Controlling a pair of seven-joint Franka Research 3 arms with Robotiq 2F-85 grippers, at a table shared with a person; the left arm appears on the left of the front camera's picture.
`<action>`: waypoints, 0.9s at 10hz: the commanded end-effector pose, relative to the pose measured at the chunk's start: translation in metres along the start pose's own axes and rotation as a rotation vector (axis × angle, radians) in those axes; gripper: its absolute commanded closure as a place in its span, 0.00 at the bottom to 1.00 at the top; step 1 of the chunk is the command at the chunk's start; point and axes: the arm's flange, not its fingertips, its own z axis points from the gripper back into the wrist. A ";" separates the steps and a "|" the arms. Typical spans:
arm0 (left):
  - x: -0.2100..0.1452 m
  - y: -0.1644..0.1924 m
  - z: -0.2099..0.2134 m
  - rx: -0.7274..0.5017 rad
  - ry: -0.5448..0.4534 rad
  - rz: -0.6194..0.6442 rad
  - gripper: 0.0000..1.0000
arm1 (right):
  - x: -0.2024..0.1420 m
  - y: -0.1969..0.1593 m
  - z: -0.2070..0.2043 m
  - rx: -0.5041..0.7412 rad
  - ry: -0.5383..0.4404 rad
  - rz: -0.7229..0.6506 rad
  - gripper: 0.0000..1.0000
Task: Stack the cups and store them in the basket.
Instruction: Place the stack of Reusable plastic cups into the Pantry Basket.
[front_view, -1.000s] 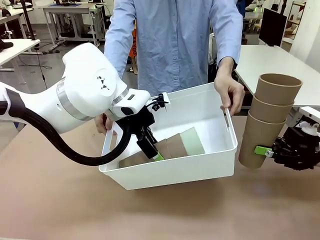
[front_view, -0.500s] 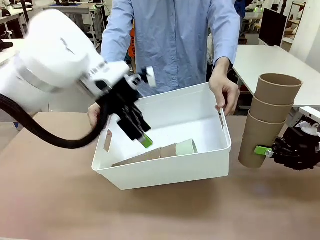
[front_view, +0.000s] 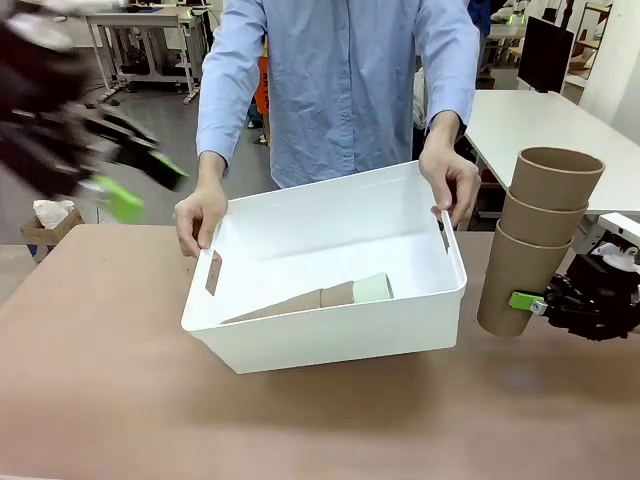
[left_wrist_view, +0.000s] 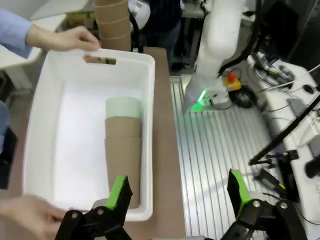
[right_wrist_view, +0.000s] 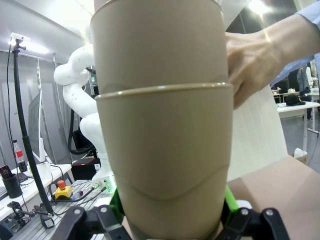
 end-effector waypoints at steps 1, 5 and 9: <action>-0.050 -0.026 0.063 0.001 -0.159 -0.034 0.00 | 0.004 0.000 -0.002 0.005 -0.002 0.009 0.14; -0.071 -0.051 0.100 0.018 -0.230 -0.051 0.00 | 0.004 0.000 -0.002 0.005 -0.002 0.009 0.14; -0.071 -0.051 0.100 0.018 -0.230 -0.051 0.00 | 0.004 0.000 -0.002 0.005 -0.002 0.009 0.14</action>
